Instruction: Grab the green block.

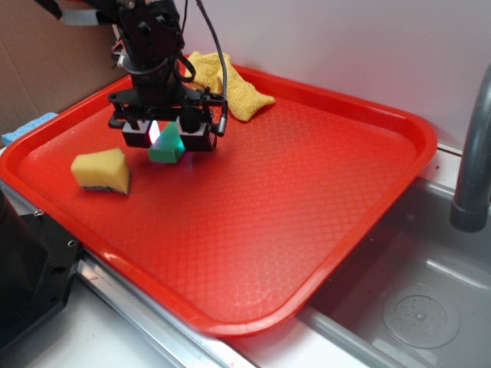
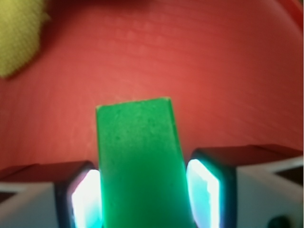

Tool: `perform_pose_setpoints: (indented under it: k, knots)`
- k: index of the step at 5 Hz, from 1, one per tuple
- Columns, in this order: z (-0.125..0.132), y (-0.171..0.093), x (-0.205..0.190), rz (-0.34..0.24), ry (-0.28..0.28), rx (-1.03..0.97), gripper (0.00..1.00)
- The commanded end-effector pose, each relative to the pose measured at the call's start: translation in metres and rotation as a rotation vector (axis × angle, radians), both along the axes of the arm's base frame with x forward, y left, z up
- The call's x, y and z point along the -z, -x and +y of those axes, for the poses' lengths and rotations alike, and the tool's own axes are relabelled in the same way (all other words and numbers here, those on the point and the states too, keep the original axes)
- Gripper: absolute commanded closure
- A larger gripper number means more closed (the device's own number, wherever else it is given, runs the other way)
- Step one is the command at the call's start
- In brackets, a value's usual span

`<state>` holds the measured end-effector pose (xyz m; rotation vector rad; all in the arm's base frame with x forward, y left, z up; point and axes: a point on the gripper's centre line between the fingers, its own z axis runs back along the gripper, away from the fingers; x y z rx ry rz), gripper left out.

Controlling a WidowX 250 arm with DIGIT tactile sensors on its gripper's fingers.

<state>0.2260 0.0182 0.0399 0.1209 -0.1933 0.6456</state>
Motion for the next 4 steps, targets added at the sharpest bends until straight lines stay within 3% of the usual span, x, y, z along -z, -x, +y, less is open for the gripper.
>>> perform_pose_setpoints:
  k: [1, 2, 3, 4]
  knots:
    - [-0.033, 0.019, -0.082, 0.024, 0.088, 0.220, 1.00]
    - [-0.044, 0.034, -0.109, 0.082, 0.117, 0.308, 1.00]
    - [-0.043, 0.053, -0.133, 0.046, 0.148, 0.414, 1.00]
    - [-0.027, 0.061, -0.144, 0.019, 0.249, 0.306, 1.00]
